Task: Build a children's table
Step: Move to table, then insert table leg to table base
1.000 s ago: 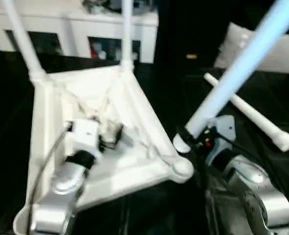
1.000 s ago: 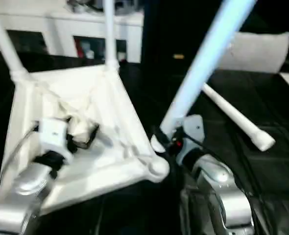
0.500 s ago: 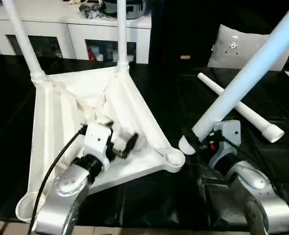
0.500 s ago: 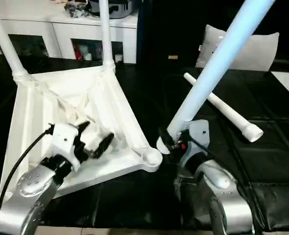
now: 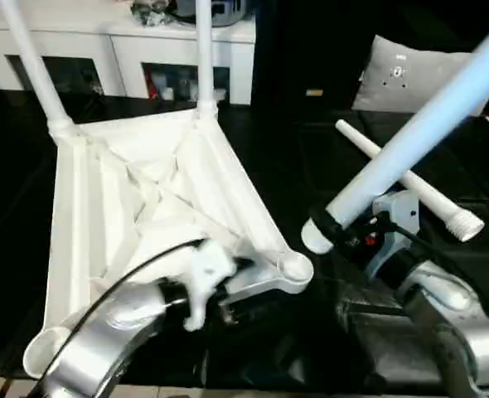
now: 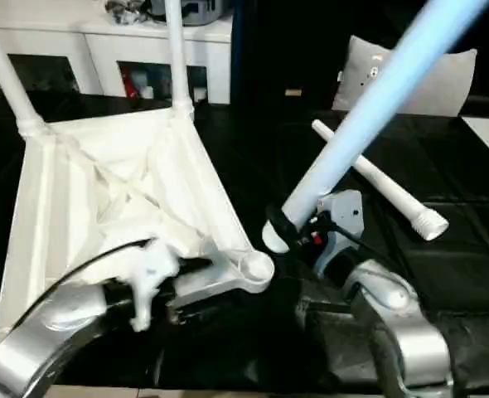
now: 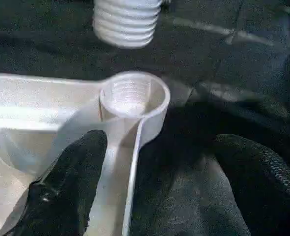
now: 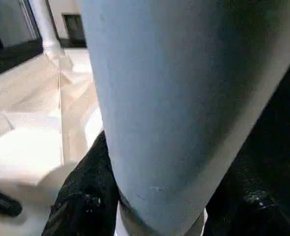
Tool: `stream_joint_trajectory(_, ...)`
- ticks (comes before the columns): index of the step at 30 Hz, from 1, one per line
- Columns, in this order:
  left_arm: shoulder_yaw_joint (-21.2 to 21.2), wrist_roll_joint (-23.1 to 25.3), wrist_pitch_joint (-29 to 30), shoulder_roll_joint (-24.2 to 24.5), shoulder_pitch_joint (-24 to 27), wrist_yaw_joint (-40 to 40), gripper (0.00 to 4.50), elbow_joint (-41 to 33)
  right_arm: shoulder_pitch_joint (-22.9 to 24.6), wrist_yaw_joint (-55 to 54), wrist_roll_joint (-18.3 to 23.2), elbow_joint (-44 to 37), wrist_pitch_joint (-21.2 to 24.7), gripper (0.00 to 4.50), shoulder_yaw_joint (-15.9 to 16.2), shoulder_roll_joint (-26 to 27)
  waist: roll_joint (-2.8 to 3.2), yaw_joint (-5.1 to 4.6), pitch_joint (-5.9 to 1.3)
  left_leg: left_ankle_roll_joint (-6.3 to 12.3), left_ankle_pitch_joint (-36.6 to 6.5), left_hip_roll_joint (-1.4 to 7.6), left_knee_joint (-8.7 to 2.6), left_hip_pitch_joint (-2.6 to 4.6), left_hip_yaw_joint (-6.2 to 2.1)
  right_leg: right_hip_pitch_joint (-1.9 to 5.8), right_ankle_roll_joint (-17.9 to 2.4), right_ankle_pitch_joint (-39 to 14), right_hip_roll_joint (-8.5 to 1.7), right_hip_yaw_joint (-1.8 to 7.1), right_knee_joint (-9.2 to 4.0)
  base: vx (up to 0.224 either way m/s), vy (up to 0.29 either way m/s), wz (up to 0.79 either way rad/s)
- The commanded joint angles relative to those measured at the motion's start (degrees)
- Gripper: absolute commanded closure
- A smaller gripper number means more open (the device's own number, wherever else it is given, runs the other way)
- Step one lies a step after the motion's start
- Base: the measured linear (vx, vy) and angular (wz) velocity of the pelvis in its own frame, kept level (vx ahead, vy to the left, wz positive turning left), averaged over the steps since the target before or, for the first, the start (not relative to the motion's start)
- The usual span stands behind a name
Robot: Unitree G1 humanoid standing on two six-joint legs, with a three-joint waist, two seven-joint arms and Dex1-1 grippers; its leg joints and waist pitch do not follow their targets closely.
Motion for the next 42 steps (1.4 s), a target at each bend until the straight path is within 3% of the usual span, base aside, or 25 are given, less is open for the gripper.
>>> stream_joint_trajectory(1,-1.2,1.0,2.6,0.5,-1.0,0.3,0.81,0.1,-0.6,0.4,-0.5,0.4,0.3,2.61,0.4,-0.9,-0.09,0.15,-2.42,0.44,-6.8,3.78,-5.86,-0.34,-0.77,2.45,-12.5,-9.8,-3.55,2.12,-3.76,0.000,0.000,0.00)
stream_joint_trajectory(12,-5.1,4.2,13.4,-0.9,-6.5,3.9,0.84,-0.8,0.1,-0.9,-2.7,0.8,-2.2,2.61,2.4,-0.1,0.03,0.33,-2.73,1.39,-2.5,3.80,-5.56,-0.34,-0.56,2.52,-14.1,-5.2,-3.38,1.94,-3.51,0.000,0.000,0.00)
stream_joint_trajectory(20,-4.5,4.2,16.6,-0.7,-7.5,5.1,1.63,-0.4,1.0,0.9,0.9,-1.0,0.1,2.61,1.8,-0.2,0.32,0.42,-2.54,1.07,-5.6,3.86,-5.83,-0.36,-0.77,2.50,-13.8,-8.1,-3.41,1.99,-3.82,0.000,0.000,0.00)
stream_joint_trajectory(42,-5.9,5.7,16.4,0.0,-9.1,5.2,3.40,1.0,1.9,1.2,0.5,-1.5,-1.1,2.61,2.9,0.1,0.70,0.46,-2.61,1.25,-5.1,3.86,-5.87,-0.50,-0.82,2.58,-14.3,-7.5,-3.46,1.99,-3.88,0.000,0.000,0.00)
